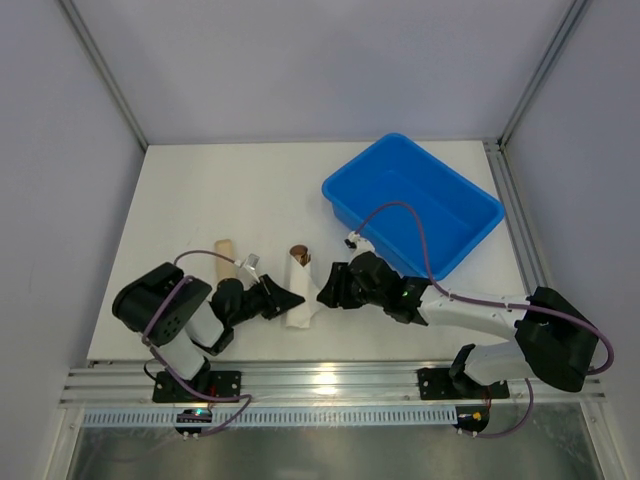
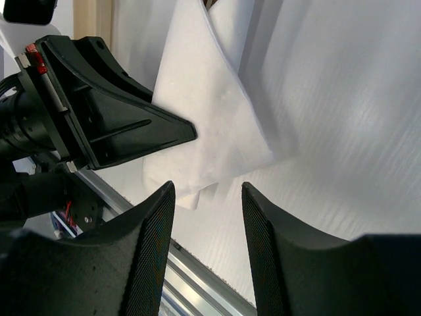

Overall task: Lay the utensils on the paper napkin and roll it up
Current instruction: Pick up the napkin from the center of the board, then roll the napkin.

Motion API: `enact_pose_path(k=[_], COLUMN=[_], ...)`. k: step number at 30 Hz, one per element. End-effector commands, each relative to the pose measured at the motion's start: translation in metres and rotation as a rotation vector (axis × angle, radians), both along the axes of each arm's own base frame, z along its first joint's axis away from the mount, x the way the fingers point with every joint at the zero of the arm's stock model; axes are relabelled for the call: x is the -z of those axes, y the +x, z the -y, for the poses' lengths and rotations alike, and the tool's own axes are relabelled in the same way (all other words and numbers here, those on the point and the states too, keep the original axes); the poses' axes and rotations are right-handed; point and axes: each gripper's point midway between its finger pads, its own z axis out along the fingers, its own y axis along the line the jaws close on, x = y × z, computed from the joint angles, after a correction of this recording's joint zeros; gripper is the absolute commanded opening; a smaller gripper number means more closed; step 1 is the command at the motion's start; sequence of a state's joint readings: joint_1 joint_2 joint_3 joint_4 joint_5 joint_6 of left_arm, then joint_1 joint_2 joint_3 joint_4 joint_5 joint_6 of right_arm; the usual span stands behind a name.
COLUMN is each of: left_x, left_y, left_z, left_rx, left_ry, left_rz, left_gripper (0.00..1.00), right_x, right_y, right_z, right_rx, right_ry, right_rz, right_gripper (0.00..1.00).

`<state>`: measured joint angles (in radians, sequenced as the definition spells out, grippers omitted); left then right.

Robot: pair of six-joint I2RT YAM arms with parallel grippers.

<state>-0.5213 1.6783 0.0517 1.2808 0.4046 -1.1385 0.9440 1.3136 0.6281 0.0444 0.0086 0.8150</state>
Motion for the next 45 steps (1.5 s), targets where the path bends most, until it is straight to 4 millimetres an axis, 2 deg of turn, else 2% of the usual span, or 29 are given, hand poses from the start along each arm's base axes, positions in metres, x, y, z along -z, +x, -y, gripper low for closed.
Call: enact_pose_path(k=[1, 4, 8, 10, 11, 13, 14, 15, 17, 18, 19, 20, 22, 23, 24, 26, 30, 36, 37, 39, 40, 45], left_x=[-0.036, -0.046, -0.051, -0.047, -0.054, -0.046, -0.058, -0.047, -0.050, -0.065, -0.062, -0.067, -0.088, -0.081, -0.088, -0.086, -0.089, -0.099, -0.100, -0.103, -0.104, -0.114], left_y=[-0.018, -0.018, -0.017, -0.017, -0.015, -0.015, -0.013, -0.011, -0.011, -0.011, -0.008, -0.008, -0.007, -0.010, -0.011, -0.013, -0.016, -0.016, -0.016, -0.017, -0.017, -0.020], left_z=[-0.012, -0.013, -0.013, -0.013, -0.013, -0.014, -0.014, -0.016, -0.018, -0.020, -0.023, -0.025, -0.026, -0.029, -0.029, -0.031, -0.033, -0.032, -0.032, -0.031, -0.031, -0.032], left_rx=[0.019, 0.023, 0.028, 0.033, 0.029, 0.033, 0.027, 0.018, 0.020, 0.010, 0.001, 0.000, -0.015, -0.006, -0.010, -0.017, -0.023, -0.025, -0.023, -0.020, -0.020, -0.025], left_ry=[-0.053, -0.058, -0.049, -0.027, -0.032, 0.017, 0.009, 0.056, 0.101, 0.091, 0.133, 0.149, 0.138, 0.164, 0.152, 0.153, 0.139, 0.124, 0.120, 0.114, 0.110, 0.093], left_rz=[0.228, 0.282, 0.308, 0.303, 0.330, 0.311, 0.353, 0.306, 0.333, 0.385, 0.352, 0.372, 0.417, 0.386, 0.403, 0.386, 0.395, 0.419, 0.418, 0.426, 0.423, 0.443], left_gripper=[0.00, 0.00, 0.00, 0.00, 0.00, 0.00, 0.00, 0.00, 0.00, 0.00, 0.00, 0.00, 0.00, 0.00, 0.00, 0.00, 0.00, 0.00, 0.00, 0.00, 0.00, 0.00], right_x=[-0.018, -0.021, -0.029, -0.035, -0.037, -0.042, -0.042, -0.046, -0.049, -0.055, -0.059, -0.055, -0.065, -0.069, -0.078, -0.091, -0.114, -0.113, -0.105, -0.108, -0.102, -0.099], right_y=[0.007, 0.002, 0.000, 0.000, -0.002, -0.003, -0.004, -0.002, -0.003, -0.005, 0.002, -0.002, -0.003, -0.006, -0.006, -0.012, -0.016, -0.025, -0.025, -0.024, -0.022, -0.022], right_z=[-0.009, -0.016, -0.023, -0.028, -0.031, -0.038, -0.039, -0.042, -0.042, -0.044, -0.042, -0.034, -0.032, -0.027, -0.026, -0.021, -0.025, -0.055, -0.059, -0.068, -0.070, -0.082], right_rx=[-0.033, -0.081, -0.121, -0.137, -0.153, -0.173, -0.184, -0.174, -0.168, -0.169, -0.130, -0.124, -0.100, -0.097, -0.094, -0.090, -0.132, -0.234, -0.240, -0.250, -0.254, -0.272], right_ry=[0.005, 0.022, 0.041, 0.048, 0.048, 0.057, 0.050, 0.049, 0.038, 0.038, 0.025, -0.011, -0.043, -0.069, -0.079, -0.087, -0.029, 0.018, 0.010, 0.029, 0.015, 0.027], right_rz=[0.066, 0.060, 0.072, 0.085, 0.092, 0.100, 0.103, 0.118, 0.133, 0.145, 0.172, 0.157, 0.191, 0.204, 0.235, 0.267, 0.312, 0.273, 0.262, 0.263, 0.254, 0.242], right_gripper=[0.49, 0.49, 0.49, 0.49, 0.49, 0.49, 0.49, 0.49, 0.49, 0.49, 0.49, 0.49, 0.49, 0.50, 0.50, 0.51, 0.54, 0.54, 0.54, 0.54, 0.54, 0.55])
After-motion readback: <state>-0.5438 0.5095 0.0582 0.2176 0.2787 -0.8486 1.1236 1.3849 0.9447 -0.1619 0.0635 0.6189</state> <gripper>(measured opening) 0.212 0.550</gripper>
